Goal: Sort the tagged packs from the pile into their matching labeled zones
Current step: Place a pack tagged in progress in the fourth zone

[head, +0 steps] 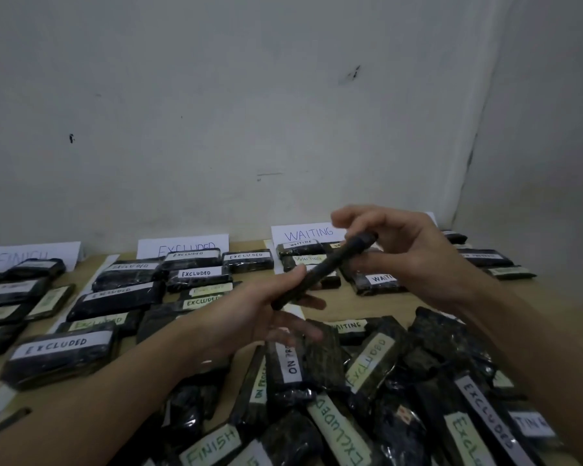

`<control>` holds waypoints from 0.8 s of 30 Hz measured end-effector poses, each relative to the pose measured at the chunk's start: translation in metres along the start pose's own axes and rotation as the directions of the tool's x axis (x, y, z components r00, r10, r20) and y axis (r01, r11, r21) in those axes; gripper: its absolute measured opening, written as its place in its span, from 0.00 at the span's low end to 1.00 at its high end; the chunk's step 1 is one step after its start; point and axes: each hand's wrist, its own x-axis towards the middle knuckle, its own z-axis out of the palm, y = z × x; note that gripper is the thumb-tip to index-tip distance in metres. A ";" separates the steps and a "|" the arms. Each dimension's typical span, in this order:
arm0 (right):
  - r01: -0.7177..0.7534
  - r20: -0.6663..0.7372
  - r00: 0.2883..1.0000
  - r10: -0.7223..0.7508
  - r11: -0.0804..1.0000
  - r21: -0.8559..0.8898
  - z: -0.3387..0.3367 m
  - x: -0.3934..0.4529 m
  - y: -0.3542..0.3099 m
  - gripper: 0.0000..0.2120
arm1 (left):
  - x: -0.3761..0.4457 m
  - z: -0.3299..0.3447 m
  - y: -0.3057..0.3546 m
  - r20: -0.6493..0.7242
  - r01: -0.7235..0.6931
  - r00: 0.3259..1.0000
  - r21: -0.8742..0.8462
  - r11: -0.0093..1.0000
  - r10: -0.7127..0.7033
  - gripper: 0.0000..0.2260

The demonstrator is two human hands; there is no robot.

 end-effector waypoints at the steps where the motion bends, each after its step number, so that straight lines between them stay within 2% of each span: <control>1: 0.006 -0.031 0.999 -0.007 1.000 -0.029 0.000 -0.001 0.001 0.15 | -0.002 0.000 0.003 -0.059 -0.057 0.997 -0.029 0.998 0.056 0.18; 3: -0.022 -0.085 0.996 0.012 0.993 -0.112 0.001 -0.004 0.006 0.17 | -0.001 -0.006 0.005 -0.214 -0.192 0.961 -0.054 0.980 0.176 0.21; 6: -0.092 -0.132 0.988 0.077 0.989 -0.112 0.008 -0.009 0.015 0.21 | -0.005 -0.015 0.006 -0.398 -0.347 0.835 0.153 0.925 0.379 0.23; 9: -0.126 -0.130 0.985 0.116 0.989 -0.076 0.017 -0.012 0.018 0.17 | -0.013 -0.017 0.008 -0.401 -0.377 0.753 0.385 0.842 0.521 0.22; 12: -0.146 -0.153 0.979 0.136 0.987 -0.060 0.022 -0.014 0.020 0.17 | -0.016 -0.017 0.007 -0.378 -0.379 0.733 0.464 0.800 0.566 0.23; 14: -0.144 -0.213 0.972 0.097 0.965 -0.220 0.029 -0.015 0.026 0.16 | -0.017 -0.018 0.005 -0.373 -0.371 0.729 0.490 0.789 0.574 0.23; 15: -0.130 -0.245 0.969 0.032 0.908 -0.398 0.032 -0.016 0.031 0.15 | -0.017 -0.018 0.003 -0.368 -0.362 0.730 0.507 0.782 0.576 0.23; 16: -0.100 -0.235 0.971 -0.050 0.805 -0.585 0.037 -0.018 0.035 0.17 | -0.016 -0.017 0.001 -0.364 -0.350 0.730 0.527 0.775 0.578 0.23; 18: -0.004 -0.105 0.984 -0.145 0.570 -0.822 0.048 -0.020 0.042 0.28 | -0.015 -0.014 -0.004 -0.362 -0.328 0.735 0.550 0.768 0.573 0.24; 21: 0.074 -0.001 0.975 -0.221 0.329 -0.942 0.059 -0.019 0.051 0.35 | -0.012 -0.009 -0.011 -0.328 -0.338 0.750 0.557 0.759 0.574 0.23; 24: 0.062 -0.025 0.961 -0.276 0.301 -0.952 0.056 -0.018 0.052 0.33 | -0.004 -0.003 -0.012 -0.289 -0.346 0.753 0.590 0.729 0.591 0.23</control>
